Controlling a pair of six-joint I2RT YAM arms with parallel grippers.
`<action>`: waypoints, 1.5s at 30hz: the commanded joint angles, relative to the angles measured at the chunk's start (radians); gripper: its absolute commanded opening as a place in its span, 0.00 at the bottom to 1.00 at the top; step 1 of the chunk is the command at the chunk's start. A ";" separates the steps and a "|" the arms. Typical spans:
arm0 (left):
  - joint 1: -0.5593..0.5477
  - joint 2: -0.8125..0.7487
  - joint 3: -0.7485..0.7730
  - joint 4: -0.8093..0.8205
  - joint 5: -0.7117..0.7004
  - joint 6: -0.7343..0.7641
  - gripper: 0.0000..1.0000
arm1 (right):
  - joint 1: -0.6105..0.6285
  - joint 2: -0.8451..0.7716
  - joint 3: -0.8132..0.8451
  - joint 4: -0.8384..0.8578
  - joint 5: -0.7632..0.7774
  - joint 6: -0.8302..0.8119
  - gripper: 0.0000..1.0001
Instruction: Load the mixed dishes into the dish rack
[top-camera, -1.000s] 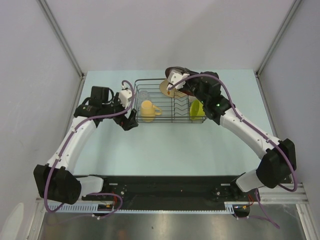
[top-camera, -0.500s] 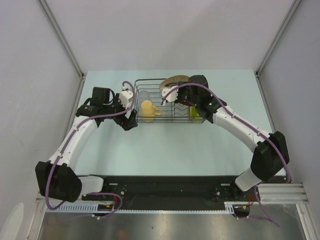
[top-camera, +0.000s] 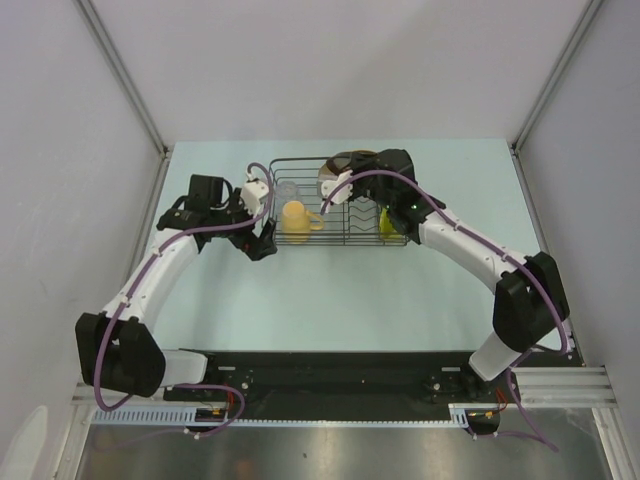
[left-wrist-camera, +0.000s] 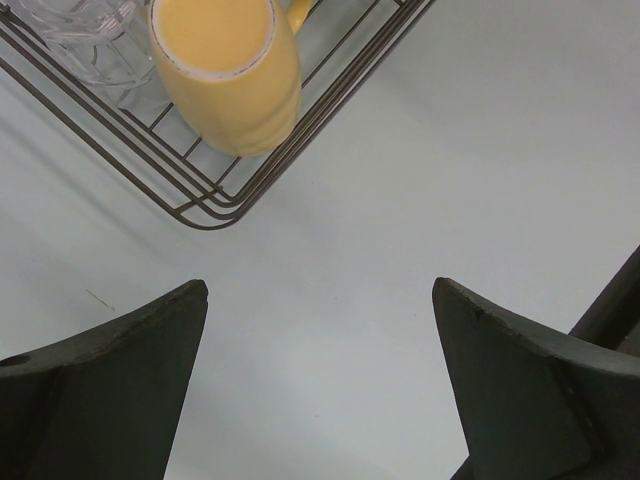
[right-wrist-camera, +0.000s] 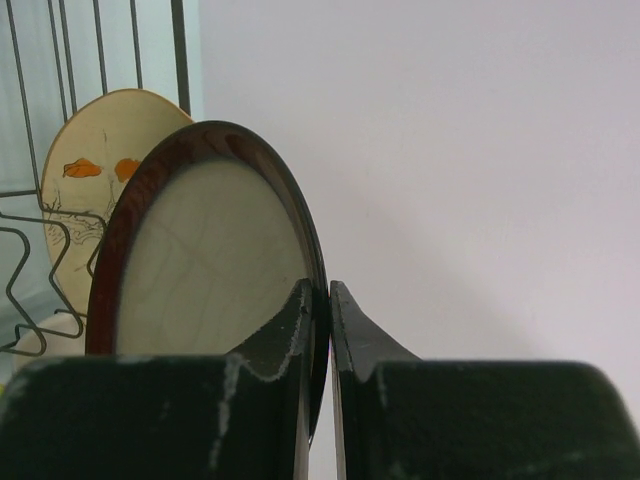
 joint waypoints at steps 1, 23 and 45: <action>0.014 -0.002 -0.011 0.033 0.006 -0.006 1.00 | -0.007 -0.001 0.046 0.222 -0.053 -0.101 0.00; 0.043 -0.001 -0.038 0.040 0.003 0.006 1.00 | -0.039 -0.037 -0.115 0.293 -0.039 0.038 0.00; 0.043 0.019 -0.038 0.048 0.005 -0.006 1.00 | 0.008 -0.111 -0.215 0.675 -0.036 0.030 0.00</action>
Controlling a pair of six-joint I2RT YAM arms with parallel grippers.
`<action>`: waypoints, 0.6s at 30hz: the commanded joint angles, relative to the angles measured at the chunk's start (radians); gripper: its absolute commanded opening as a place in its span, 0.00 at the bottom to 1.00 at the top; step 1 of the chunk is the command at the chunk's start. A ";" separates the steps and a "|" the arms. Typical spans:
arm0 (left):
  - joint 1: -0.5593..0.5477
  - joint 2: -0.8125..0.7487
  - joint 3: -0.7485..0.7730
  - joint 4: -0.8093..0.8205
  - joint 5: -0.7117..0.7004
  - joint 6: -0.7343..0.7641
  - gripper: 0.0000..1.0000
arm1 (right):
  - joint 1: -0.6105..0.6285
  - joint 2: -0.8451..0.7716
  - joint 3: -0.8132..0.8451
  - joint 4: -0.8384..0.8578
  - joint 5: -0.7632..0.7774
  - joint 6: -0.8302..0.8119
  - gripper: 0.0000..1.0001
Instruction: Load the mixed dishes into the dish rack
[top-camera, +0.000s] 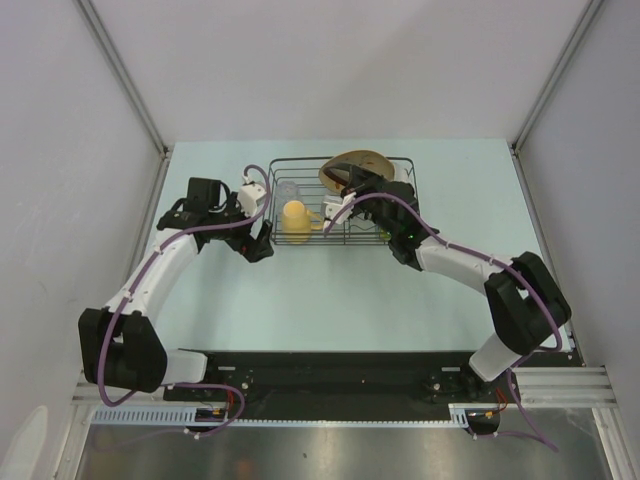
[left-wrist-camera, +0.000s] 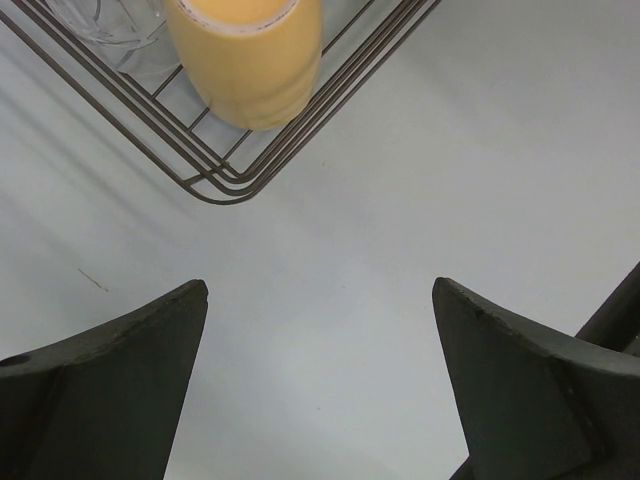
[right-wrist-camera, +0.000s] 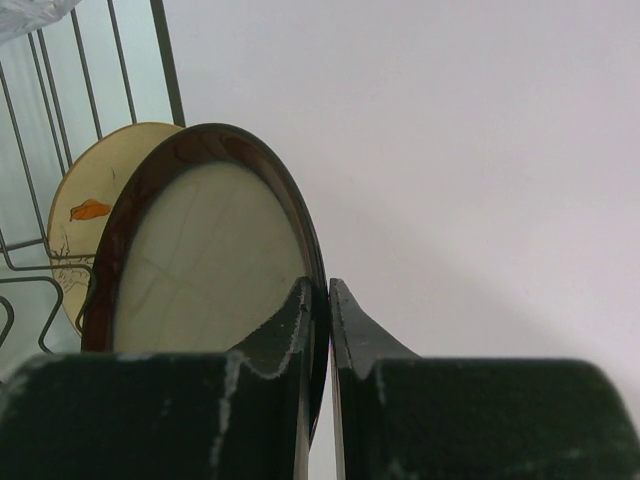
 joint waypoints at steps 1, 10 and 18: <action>0.009 -0.002 -0.004 0.035 0.008 -0.006 1.00 | -0.008 -0.114 0.095 0.183 -0.048 0.004 0.00; 0.009 0.011 -0.013 0.044 0.009 -0.022 1.00 | -0.068 -0.194 0.164 0.053 -0.188 0.043 0.00; 0.009 0.001 -0.002 0.027 0.008 -0.025 1.00 | -0.112 -0.205 0.379 -0.482 -0.415 -0.022 0.00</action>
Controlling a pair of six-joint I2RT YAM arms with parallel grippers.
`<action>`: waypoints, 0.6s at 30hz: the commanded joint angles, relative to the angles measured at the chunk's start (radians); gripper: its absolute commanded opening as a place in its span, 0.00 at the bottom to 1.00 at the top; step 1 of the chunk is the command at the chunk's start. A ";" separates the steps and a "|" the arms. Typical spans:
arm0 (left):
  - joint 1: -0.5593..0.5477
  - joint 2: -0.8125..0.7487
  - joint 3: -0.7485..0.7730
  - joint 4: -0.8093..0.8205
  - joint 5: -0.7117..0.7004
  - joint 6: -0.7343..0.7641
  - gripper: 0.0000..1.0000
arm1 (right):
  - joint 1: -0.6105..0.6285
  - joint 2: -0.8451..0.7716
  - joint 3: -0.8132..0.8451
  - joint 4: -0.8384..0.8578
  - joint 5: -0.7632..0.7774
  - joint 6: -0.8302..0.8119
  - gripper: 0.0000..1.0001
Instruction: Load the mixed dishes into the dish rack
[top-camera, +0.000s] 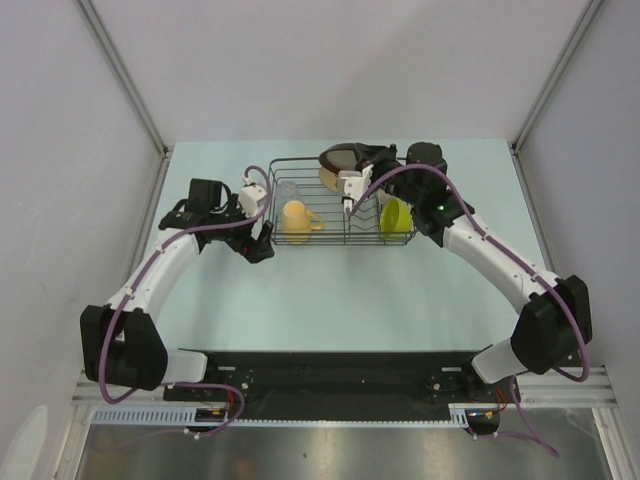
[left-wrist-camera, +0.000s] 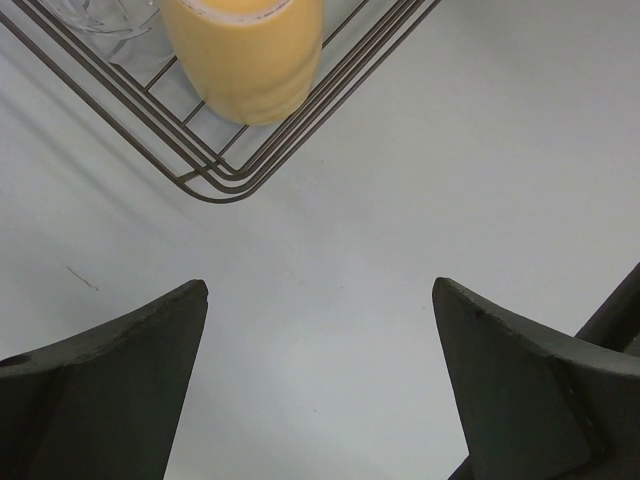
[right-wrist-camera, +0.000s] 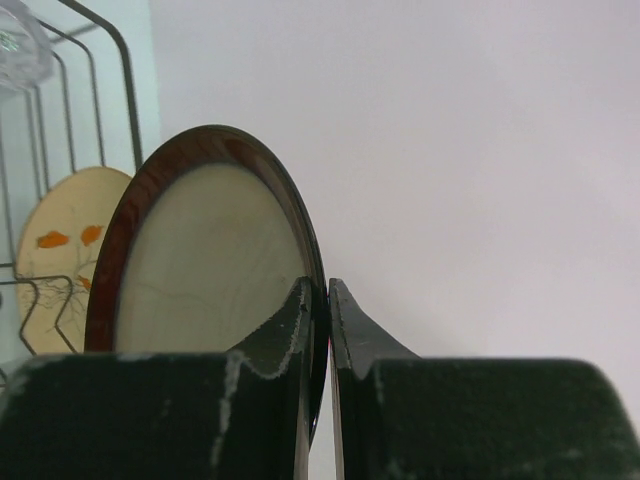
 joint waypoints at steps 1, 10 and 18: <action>0.009 -0.014 0.011 0.015 0.008 -0.015 1.00 | -0.025 -0.073 0.169 -0.176 -0.184 -0.048 0.00; 0.009 0.026 0.044 0.000 0.006 -0.017 1.00 | -0.086 -0.110 0.171 -0.267 -0.245 0.007 0.00; 0.009 0.032 0.045 0.001 0.011 -0.032 1.00 | -0.108 -0.044 0.087 0.015 -0.144 0.039 0.00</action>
